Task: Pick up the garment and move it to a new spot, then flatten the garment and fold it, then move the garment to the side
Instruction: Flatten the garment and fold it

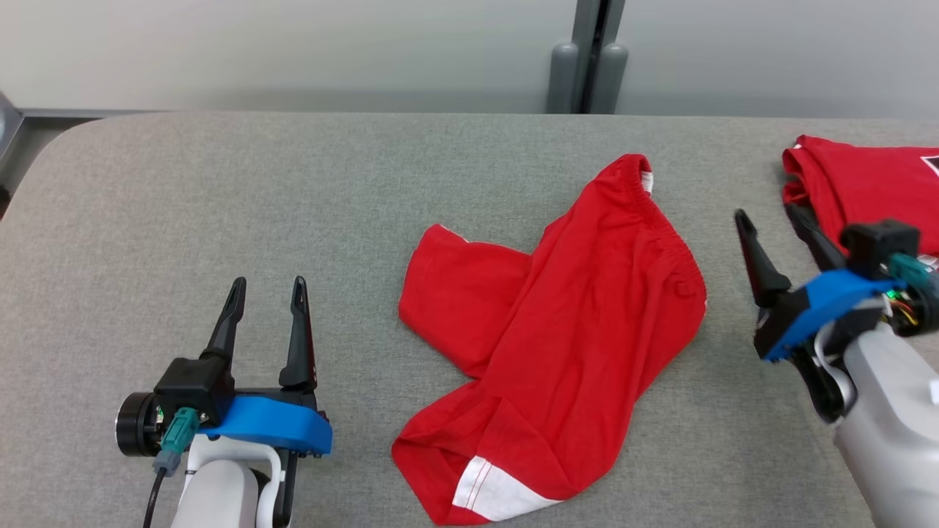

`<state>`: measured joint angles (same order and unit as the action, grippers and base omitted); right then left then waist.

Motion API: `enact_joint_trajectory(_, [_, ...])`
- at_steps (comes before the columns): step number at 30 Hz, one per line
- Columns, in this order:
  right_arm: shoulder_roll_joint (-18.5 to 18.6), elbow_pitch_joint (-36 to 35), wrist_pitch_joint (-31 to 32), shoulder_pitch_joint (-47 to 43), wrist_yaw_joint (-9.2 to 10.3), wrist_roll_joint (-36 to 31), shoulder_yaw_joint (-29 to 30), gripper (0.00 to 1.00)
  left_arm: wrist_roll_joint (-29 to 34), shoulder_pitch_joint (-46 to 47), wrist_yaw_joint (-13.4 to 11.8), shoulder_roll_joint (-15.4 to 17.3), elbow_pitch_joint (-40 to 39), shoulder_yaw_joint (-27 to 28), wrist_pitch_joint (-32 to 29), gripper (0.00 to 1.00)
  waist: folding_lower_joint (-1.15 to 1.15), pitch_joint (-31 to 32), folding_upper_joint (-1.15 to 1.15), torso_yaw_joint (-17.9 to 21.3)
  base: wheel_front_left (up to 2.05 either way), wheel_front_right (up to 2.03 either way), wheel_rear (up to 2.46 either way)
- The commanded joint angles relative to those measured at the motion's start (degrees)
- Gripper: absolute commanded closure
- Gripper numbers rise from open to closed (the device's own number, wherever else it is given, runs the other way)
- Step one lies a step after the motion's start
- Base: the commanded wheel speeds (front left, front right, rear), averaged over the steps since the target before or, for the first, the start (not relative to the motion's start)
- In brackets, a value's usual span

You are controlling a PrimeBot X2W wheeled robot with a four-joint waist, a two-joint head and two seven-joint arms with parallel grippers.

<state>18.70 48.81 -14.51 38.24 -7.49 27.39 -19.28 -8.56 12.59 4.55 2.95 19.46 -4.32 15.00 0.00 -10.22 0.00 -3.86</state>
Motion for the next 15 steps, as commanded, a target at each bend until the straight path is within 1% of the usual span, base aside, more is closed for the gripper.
enact_joint_trajectory(1, [0.8, -1.6, -0.5, -2.5, -0.01, 0.4, 1.1, 0.00, 0.3, -0.8, 0.1, 0.0, -0.2, 0.4, 0.2, 0.00, 0.00, 0.7, 0.00, 0.6, 0.00, 0.00, 0.00])
enact_joint_trajectory(5, [1.2, -6.3, -0.6, -8.5, -0.01, 0.3, 4.8, 0.00, 0.6, -1.4, 0.4, 0.0, -0.5, 0.8, 0.2, 0.00, 0.00, 1.3, 0.00, 0.9, 0.00, 0.00, 0.00])
enact_joint_trajectory(9, [0.2, -11.2, -0.7, -14.6, -0.01, -1.1, 8.3, 0.00, 0.6, -2.0, 0.4, 0.0, -0.7, 1.2, 0.2, 0.00, 0.00, 1.6, 0.00, 0.9, 0.00, 0.00, 0.00])
enact_joint_trajectory(11, [-0.5, -13.3, -0.6, -16.7, -0.01, -2.0, 9.0, 0.00, 0.8, -2.2, 0.4, 0.0, -0.9, 1.3, 0.2, 0.00, 0.00, 1.5, 0.00, 1.0, 0.00, 0.00, 0.00])
enact_joint_trajectory(15, [-1.6, -16.9, 1.4, -18.9, -0.01, -3.8, 9.7, 0.00, 1.1, -2.2, 0.5, 0.0, -0.7, 1.4, 0.2, 0.00, 0.00, 1.3, 0.00, 0.9, 0.00, 0.00, 0.00])
